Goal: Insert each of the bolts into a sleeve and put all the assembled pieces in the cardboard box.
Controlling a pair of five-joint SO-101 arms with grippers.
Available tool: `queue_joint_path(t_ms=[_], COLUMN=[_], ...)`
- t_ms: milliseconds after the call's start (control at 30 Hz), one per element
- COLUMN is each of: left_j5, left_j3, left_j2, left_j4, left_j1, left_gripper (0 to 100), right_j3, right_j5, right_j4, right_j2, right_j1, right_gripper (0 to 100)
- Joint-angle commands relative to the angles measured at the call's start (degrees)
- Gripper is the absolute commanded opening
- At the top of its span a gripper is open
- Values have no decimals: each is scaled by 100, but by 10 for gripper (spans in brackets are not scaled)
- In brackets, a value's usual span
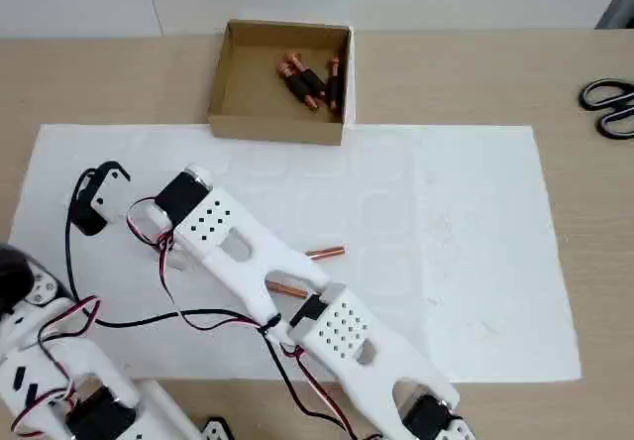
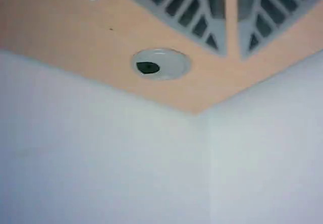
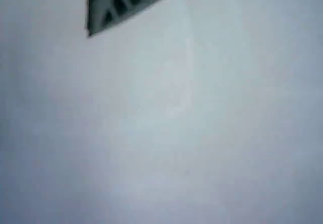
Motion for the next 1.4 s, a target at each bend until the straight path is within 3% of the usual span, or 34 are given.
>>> queue_joint_path(t_ms=[0,233,500,733,1367], left_j5=[0,9,18,18,18], left_j3=[-13,-13,-13,-13,-13], left_j2=[-88,-88,-88,-88,-88], left_j4=[-97,-97,-97,-97,-97], left_j1=[-185,-413,-413,-413,-404], left_gripper=[6,6,6,6,6], right_j3=[185,360,334,343,-422], right_j5=[18,35,35,44,-273], right_j4=[-444,-1059,-998,-576,84], right_j2=[-374,-127,479,646,426], right_j1=[127,127,119,127,409], right_gripper=[148,147,147,0,5])
